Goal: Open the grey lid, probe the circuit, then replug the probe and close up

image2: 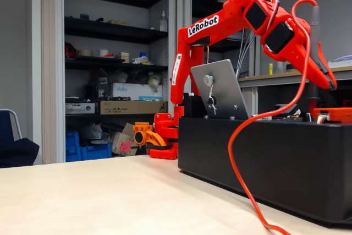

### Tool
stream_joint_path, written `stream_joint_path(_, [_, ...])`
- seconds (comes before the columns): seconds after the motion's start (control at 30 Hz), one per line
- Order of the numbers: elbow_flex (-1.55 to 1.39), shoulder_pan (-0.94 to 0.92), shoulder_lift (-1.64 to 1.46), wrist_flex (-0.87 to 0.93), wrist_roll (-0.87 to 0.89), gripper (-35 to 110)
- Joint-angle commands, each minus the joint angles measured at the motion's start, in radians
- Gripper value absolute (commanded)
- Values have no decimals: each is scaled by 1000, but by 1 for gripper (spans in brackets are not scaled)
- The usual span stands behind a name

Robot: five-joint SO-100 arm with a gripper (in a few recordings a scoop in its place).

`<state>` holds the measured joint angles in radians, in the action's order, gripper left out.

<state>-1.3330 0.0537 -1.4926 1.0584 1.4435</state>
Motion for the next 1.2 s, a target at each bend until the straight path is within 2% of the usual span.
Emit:
stream_joint_path(0.0, [-37,18,-32,14,26,0])
stream_joint_path(0.5, [-83,44,-86,41,46,0])
stream_joint_path(1.17, [183,-17,-63,245,-97,0])
